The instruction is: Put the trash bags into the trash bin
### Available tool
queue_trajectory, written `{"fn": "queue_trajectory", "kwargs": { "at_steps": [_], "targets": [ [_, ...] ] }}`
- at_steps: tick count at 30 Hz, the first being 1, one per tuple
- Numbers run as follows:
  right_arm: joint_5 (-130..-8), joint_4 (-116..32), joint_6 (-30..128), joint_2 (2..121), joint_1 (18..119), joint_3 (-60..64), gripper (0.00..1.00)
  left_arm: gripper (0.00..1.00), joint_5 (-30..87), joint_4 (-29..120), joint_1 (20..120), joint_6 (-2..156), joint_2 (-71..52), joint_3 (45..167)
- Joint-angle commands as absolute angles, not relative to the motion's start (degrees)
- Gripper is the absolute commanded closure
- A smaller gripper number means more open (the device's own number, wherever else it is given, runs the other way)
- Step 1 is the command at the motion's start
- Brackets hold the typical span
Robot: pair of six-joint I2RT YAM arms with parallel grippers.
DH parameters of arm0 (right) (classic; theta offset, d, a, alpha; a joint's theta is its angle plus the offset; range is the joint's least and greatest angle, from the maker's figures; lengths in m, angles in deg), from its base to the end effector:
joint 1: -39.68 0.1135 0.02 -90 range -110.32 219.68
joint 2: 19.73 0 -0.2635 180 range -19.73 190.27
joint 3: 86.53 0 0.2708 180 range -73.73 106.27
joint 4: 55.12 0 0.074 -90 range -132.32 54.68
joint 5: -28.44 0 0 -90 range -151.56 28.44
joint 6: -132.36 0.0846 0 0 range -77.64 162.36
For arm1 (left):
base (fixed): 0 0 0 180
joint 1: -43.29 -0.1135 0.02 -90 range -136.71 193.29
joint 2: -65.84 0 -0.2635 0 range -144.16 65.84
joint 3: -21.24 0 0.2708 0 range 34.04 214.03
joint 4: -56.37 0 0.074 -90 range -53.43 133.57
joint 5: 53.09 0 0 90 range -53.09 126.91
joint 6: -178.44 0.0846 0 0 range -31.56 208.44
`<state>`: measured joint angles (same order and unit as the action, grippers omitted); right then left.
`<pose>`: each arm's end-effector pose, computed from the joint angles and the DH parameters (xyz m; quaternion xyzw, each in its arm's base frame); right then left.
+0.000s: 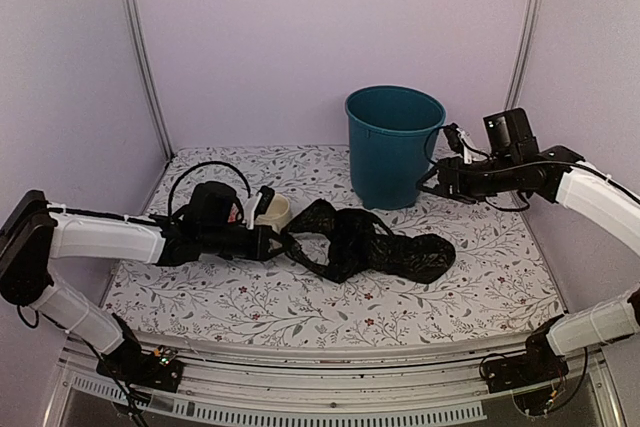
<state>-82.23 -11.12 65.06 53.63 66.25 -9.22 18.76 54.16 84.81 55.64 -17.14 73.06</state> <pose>0.2835 0.1752 0.2861 -0.1058 0.8887 0.3210 0.3098 0.2434 -0.2507 0.1500 0.1407 0.8611 -0.3936 0.2894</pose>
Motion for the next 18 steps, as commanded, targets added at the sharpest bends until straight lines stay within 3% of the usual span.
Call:
{"fn": "queue_trajectory", "kwargs": {
  "at_steps": [1, 6, 18],
  "targets": [
    [-87.73, -8.8, 66.27, 48.28, 66.14, -14.11, 0.36, 1.0, 18.73, 48.99, 85.24, 56.18, -15.87, 75.46],
    [-93.95, -13.18, 67.94, 42.78, 66.14, -20.46, 0.27, 1.0, 17.86, 45.86, 85.69, 56.18, -15.87, 76.81],
    [-98.94, -17.7, 70.67, 44.46, 67.38, -24.69, 0.28, 1.0, 15.69, 45.13, 86.04, 54.78, -16.34, 78.38]
  ]
}}
